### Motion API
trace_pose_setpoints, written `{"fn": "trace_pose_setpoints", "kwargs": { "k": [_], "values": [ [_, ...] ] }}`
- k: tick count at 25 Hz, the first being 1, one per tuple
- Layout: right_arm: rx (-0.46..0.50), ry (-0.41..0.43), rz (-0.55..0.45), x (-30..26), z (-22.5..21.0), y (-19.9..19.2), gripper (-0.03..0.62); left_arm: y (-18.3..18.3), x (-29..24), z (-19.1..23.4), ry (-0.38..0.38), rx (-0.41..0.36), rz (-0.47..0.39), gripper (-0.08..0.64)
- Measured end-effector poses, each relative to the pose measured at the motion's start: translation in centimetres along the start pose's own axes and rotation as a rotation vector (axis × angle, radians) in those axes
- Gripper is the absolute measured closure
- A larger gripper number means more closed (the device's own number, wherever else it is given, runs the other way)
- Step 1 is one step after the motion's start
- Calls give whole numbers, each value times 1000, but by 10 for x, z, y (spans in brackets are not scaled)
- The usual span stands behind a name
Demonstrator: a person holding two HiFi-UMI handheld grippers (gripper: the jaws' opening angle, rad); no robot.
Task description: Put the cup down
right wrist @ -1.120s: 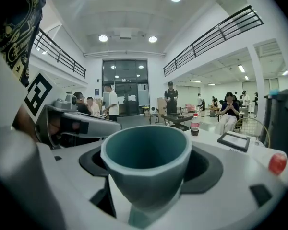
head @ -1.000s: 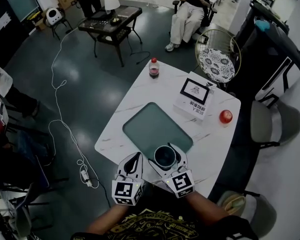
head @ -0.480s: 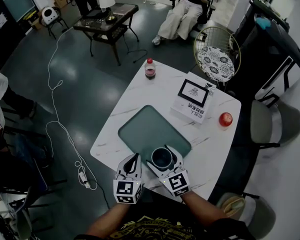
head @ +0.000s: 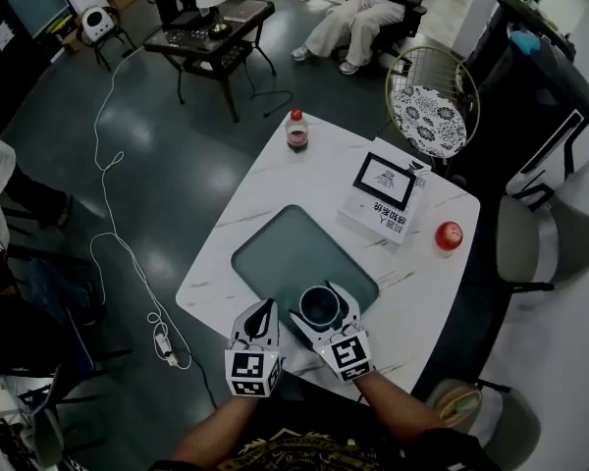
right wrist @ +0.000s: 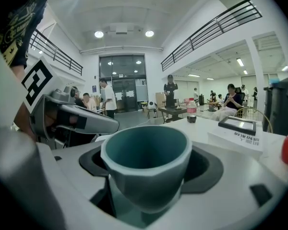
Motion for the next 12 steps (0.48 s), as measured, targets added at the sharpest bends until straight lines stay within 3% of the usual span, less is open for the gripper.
{"fn": "trace_pose_setpoints", "kwargs": {
  "k": [12],
  "values": [
    [8, -2, 13, -6, -7, -15, 206, -5, -5, -4, 4, 3, 3, 551]
  ]
}}
Point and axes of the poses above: the fingertips, and each gripper's own axes: x backward along the fingers, z to its left, y out of its top, the point moved 5 cm from there along x, backward along the fingers, and after that the axes turned 7 degrees about -z, right-handed, at the moved point
